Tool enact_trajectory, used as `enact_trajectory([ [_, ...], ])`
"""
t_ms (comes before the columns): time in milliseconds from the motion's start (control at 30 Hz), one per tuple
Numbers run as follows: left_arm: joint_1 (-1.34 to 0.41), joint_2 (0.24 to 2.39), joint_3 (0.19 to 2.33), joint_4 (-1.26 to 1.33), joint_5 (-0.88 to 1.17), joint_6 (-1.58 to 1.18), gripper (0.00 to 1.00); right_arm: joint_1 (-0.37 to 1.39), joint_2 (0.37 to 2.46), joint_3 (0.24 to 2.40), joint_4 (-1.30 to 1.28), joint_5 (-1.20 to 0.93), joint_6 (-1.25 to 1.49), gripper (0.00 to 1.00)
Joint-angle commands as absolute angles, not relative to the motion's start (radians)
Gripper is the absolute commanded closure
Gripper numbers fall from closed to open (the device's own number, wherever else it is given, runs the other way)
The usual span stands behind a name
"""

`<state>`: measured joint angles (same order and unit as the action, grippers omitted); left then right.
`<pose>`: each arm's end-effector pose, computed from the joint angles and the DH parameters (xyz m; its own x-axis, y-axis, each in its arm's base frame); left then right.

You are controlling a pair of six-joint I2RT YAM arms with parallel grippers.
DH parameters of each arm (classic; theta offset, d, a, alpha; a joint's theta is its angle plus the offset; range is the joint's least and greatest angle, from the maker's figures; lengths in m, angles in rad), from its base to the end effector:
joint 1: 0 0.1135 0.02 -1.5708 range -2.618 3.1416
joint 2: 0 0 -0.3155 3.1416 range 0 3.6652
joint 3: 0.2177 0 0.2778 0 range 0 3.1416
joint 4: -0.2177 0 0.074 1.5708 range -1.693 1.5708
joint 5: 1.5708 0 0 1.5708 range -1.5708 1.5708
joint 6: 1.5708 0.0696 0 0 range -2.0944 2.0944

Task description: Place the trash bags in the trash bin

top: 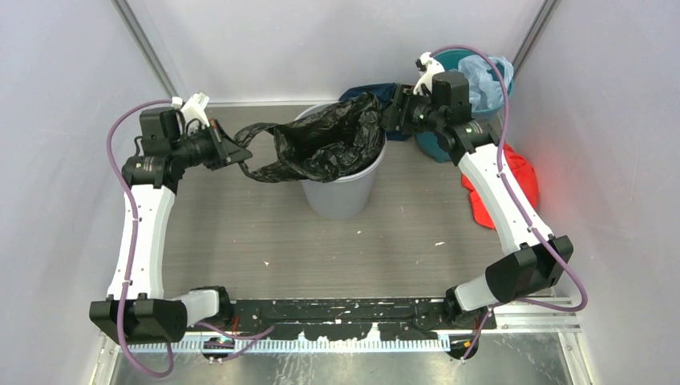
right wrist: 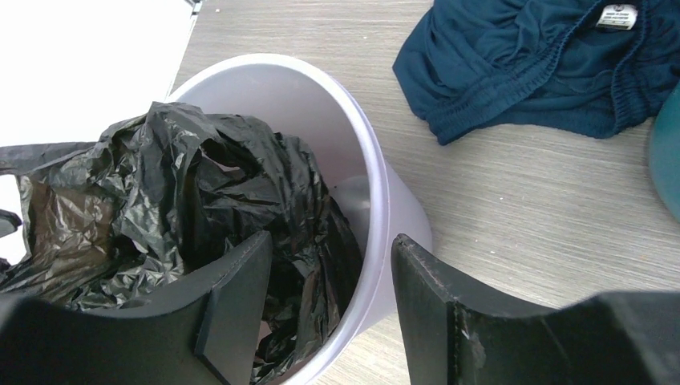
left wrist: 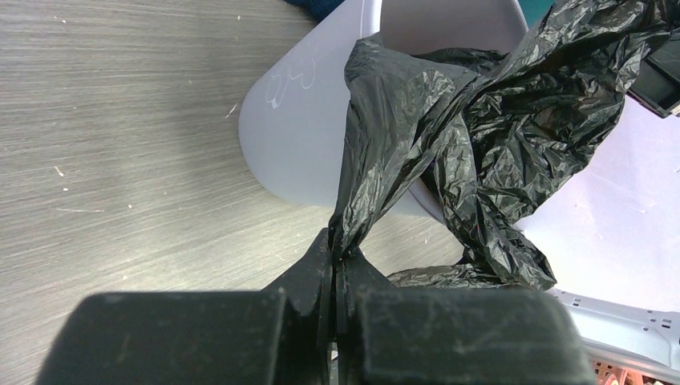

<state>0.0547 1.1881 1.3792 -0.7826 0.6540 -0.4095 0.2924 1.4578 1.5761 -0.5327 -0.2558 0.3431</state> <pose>0.2663 -0.0278 0.4445 -0.6942 -0.3545 -0.6264 0.2011 0.7401 -0.6417 0.3550 0.1253 0.4617 -0.5315 0.1799 -0.8277 -0.3418 0.8486 0.4039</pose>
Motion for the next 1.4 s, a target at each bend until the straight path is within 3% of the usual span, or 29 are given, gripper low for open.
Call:
enact_trajectory([
  [0, 0.063, 1.186, 1.385, -0.752, 0.660, -0.398, 1.00, 0.291, 1.439, 1.571, -0.488, -0.315, 0.339, 0.38],
  [267, 0.063, 1.192, 1.383, -0.748, 0.659, -0.397, 1.00, 0.291, 1.441, 1.572, -0.532, -0.312, 0.326, 0.38],
  [533, 0.063, 1.194, 1.384, -0.740, 0.664, -0.403, 1.00, 0.312, 1.455, 1.607, -0.575, -0.315, 0.310, 0.50],
  [700, 0.063, 1.194, 1.384, -0.742, 0.666, -0.401, 1.00, 0.352, 1.489, 1.661, -0.637, -0.265, 0.274, 0.52],
  [933, 0.063, 1.192, 1.375, -0.734, 0.667, -0.402, 1.00, 0.395, 1.522, 1.722, -0.709, -0.133, 0.239, 0.72],
  [1133, 0.063, 1.195, 1.380, -0.731, 0.671, -0.406, 1.00, 0.410, 1.492, 1.746, -0.715, -0.071, 0.235, 0.83],
  [1367, 0.063, 1.200, 1.403, -0.705, 0.683, -0.442, 1.00, 0.416, 1.414, 1.768, -0.710, 0.034, 0.245, 0.88],
])
